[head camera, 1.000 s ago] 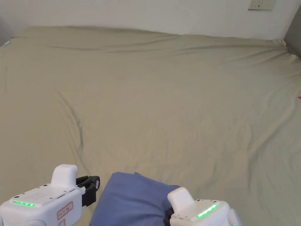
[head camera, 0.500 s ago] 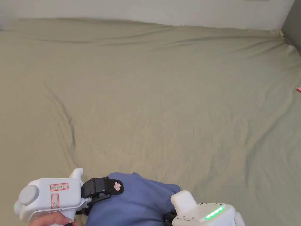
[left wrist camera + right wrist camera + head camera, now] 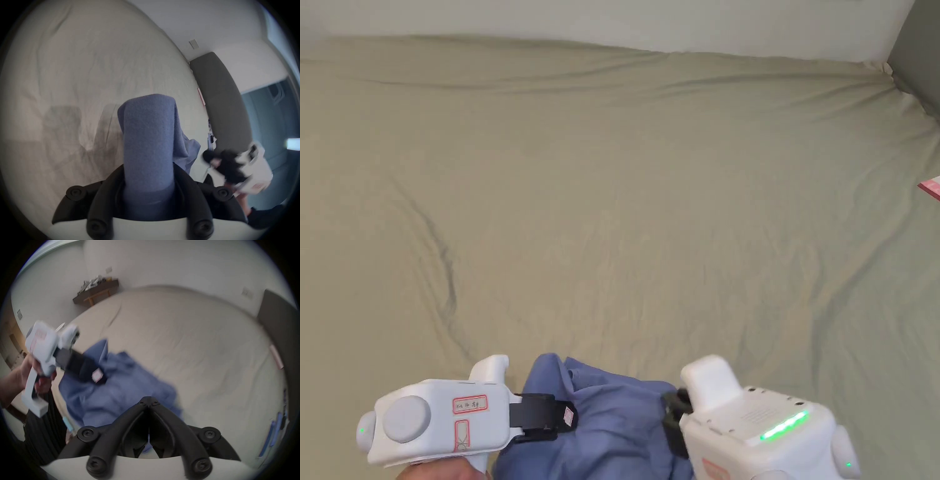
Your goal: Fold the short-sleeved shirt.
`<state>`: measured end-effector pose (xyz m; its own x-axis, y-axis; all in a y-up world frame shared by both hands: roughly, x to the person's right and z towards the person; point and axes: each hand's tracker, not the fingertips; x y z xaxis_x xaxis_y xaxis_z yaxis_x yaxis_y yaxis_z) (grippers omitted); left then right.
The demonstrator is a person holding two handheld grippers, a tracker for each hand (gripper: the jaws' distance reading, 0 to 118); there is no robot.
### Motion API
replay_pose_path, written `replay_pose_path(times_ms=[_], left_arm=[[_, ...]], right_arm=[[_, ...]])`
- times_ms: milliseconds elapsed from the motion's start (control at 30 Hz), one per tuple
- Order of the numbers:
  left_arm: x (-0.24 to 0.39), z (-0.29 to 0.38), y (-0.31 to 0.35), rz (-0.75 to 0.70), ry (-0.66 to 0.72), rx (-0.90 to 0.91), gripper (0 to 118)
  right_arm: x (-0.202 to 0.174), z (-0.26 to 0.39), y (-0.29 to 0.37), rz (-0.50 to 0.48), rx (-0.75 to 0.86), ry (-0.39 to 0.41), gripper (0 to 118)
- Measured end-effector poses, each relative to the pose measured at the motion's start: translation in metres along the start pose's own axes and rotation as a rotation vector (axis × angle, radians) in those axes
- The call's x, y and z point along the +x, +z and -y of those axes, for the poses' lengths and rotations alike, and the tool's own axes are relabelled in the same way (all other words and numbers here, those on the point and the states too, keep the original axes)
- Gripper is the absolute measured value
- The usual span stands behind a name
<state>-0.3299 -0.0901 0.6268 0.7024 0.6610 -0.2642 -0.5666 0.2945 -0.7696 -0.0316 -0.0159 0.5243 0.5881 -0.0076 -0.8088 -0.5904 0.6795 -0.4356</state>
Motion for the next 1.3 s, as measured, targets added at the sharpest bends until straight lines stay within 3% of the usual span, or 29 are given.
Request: replay_pose_path(times_ms=[167,300,367,767,1000,1300], left_arm=[[0.028,0.004,0.026,-0.066,-0.103,0.066,23],[0.045,0.008,0.05,-0.217,-0.253,0.129,23],[0.044,0.009,0.065,-0.27,-0.255,0.149,23],[-0.033,0.013,0.13,-0.687,-0.269,0.257,23],[-0.101,0.0,0.179,-0.815,-0.203,0.255,23],[-0.195,-0.036,0.233,-1.103,-0.299,0.162,23]], right_arm=[[0.004,-0.049,0.059,0.222,0.212,0.035,2],[-0.004,-0.069,0.088,0.302,0.317,0.036,2],[-0.012,-0.075,0.097,0.324,0.349,0.033,2],[-0.065,-0.08,0.087,0.33,0.403,0.103,2],[-0.087,-0.089,0.065,0.303,0.388,0.123,2],[-0.096,-0.097,0.032,0.302,0.326,0.131,2]])
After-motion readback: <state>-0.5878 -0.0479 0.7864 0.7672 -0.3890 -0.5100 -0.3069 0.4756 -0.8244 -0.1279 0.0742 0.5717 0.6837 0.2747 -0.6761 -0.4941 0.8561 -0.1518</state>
